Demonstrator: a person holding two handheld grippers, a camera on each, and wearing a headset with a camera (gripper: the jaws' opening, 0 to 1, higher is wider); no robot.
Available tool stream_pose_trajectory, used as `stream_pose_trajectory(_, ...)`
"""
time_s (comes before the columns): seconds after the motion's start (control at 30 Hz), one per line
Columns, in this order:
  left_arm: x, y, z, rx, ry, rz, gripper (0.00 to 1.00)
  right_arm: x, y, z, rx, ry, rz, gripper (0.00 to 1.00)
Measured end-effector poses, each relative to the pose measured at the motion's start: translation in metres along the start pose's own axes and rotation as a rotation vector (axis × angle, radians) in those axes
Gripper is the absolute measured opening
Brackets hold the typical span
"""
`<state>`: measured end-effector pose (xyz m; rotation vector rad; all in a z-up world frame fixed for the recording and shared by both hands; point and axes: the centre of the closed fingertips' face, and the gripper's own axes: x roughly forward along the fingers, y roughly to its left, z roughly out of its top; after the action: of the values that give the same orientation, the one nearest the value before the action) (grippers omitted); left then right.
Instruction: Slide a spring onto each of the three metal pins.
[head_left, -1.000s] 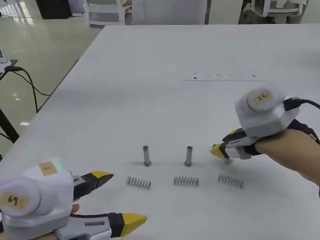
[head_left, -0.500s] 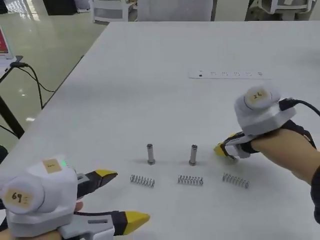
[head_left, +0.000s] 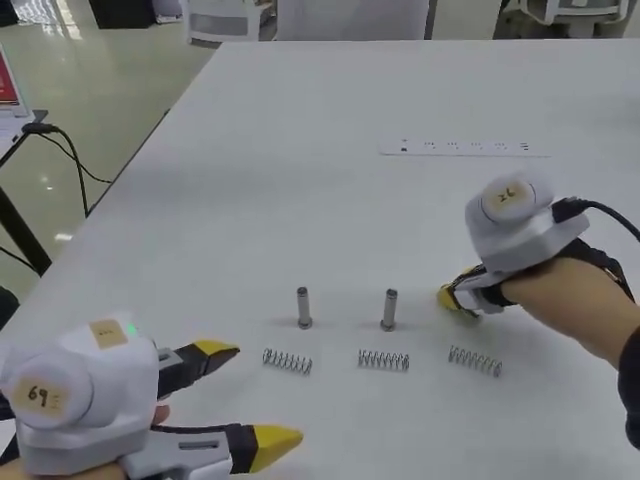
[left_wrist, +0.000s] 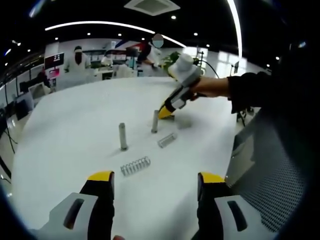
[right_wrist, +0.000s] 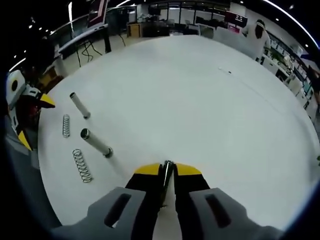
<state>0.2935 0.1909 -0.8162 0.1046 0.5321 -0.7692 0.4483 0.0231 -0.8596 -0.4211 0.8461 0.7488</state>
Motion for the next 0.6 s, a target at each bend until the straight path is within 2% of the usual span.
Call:
stream_pose_trajectory(0.13,0.000,0.000,0.000,0.001,-0.001,0.000,0.63,-0.001,0.001,0.000,-0.010,-0.001,-0.008,0.05)
stream_pose_trajectory(0.23,0.000,0.000,0.000,0.003,-0.002,0.002,0.63,-0.003,0.002,-0.003,0.026,0.004,0.003,0.05)
stream_pose_trajectory(0.47,0.000,-0.001,0.001,0.009,-0.001,0.000,0.62,-0.019,0.003,0.004,0.077,-0.040,0.025,0.05)
stream_pose_trajectory(0.6,-0.001,-0.001,0.001,0.012,0.000,0.000,0.62,-0.025,0.003,0.005,0.092,-0.048,0.028,0.05)
